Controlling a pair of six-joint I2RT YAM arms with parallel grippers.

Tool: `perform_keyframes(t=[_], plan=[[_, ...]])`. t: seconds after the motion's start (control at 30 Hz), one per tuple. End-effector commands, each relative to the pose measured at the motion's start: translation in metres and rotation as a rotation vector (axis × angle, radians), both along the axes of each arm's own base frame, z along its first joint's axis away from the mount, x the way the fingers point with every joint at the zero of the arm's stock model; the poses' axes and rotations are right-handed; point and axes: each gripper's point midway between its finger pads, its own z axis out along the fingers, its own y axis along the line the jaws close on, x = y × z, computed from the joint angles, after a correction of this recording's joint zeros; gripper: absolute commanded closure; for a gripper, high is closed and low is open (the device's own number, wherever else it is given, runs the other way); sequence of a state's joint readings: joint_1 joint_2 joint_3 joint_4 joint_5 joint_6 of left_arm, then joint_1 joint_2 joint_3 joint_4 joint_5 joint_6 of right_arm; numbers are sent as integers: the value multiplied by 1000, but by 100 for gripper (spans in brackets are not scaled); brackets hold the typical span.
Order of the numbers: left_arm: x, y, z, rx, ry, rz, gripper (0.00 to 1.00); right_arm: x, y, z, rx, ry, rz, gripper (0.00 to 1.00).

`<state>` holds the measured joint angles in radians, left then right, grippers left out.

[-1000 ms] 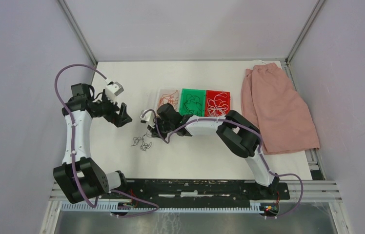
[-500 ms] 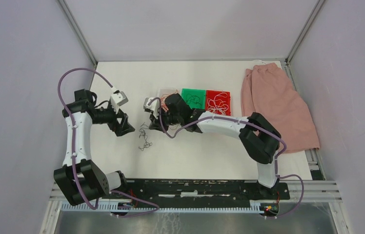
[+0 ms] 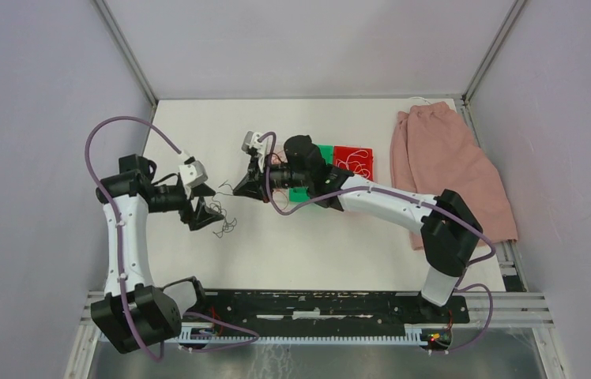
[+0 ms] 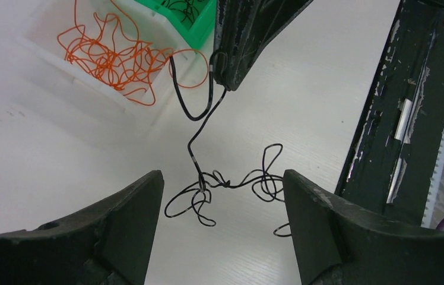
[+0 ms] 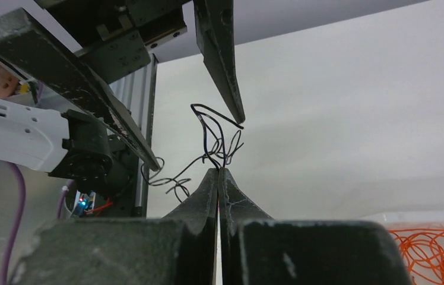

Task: Untangle the cables
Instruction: Pick up the cable at the center of the board.

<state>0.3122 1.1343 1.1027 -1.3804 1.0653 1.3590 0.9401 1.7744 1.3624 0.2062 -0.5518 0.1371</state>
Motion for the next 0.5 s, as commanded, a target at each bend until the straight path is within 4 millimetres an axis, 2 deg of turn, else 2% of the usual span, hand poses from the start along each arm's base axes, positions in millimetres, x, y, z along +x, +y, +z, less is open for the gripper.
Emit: perform_keyframes(t=[0.0,0.13,0.23,0.33,0.47], plan=[[-2,-15,34,-72,-147,-46,23,-16,-6,70,154,-30,54,100],[-2,-19,43,-97,-173,-45,31,-24,-9,81,182,-15,81,100],[-2,-24,53,-143,-176,-47,37,-27,-9,82,185,0,93,100],[-3,-29,63,-178,-179,-57,52,-28,-9,82,185,6,97,100],[-4,-34,67,-195,-160,-67,70,-31,-11,83,189,11,104,100]])
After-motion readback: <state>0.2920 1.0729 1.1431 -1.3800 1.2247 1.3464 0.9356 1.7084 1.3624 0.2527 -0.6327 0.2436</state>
